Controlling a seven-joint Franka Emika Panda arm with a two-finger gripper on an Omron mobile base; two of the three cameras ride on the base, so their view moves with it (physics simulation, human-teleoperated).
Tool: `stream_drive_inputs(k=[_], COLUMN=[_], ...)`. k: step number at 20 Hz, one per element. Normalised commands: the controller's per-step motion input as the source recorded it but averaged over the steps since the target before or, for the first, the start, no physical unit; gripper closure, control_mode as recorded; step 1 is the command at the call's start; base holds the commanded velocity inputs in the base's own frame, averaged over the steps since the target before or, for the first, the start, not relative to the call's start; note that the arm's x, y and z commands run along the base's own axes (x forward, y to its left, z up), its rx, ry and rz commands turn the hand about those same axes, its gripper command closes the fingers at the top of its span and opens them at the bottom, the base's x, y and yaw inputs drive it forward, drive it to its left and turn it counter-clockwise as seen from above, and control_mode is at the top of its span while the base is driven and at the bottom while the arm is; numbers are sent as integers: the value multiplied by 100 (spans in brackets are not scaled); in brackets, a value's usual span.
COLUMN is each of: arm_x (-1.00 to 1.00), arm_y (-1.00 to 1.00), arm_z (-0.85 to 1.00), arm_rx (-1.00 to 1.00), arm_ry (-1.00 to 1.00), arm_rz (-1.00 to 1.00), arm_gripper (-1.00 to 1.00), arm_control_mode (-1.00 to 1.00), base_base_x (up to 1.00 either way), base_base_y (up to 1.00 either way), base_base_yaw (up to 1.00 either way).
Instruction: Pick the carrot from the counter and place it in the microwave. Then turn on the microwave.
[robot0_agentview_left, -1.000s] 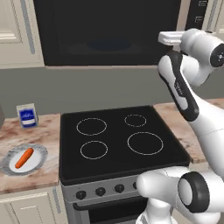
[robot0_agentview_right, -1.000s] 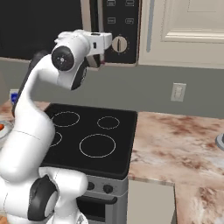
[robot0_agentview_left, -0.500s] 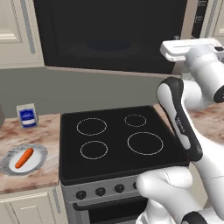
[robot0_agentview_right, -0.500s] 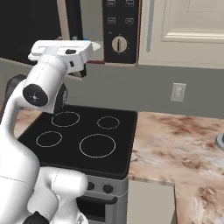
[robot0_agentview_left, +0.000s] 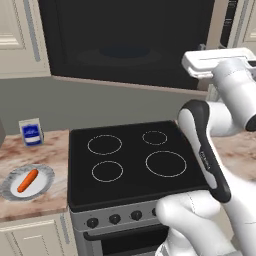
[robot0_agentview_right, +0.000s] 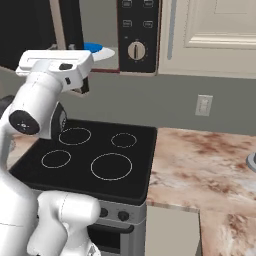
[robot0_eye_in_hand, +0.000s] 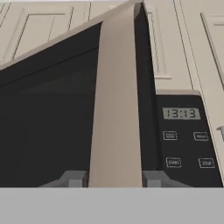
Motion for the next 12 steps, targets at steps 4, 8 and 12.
stream_drive_inputs(k=[4,8,12], arm_x=[-49,-77,-42], arm_y=[-30,-62,-72], arm_z=[12,38,18], arm_rx=[0,1,12], arm_ry=[-24,-32,-17], arm_rz=[0,0,0], arm_gripper=[-100,-100,-100], arm_control_mode=[-100,-100,-100], base_base_x=[0,0,0], base_base_y=[0,0,0], base_base_yaw=[0,0,0])
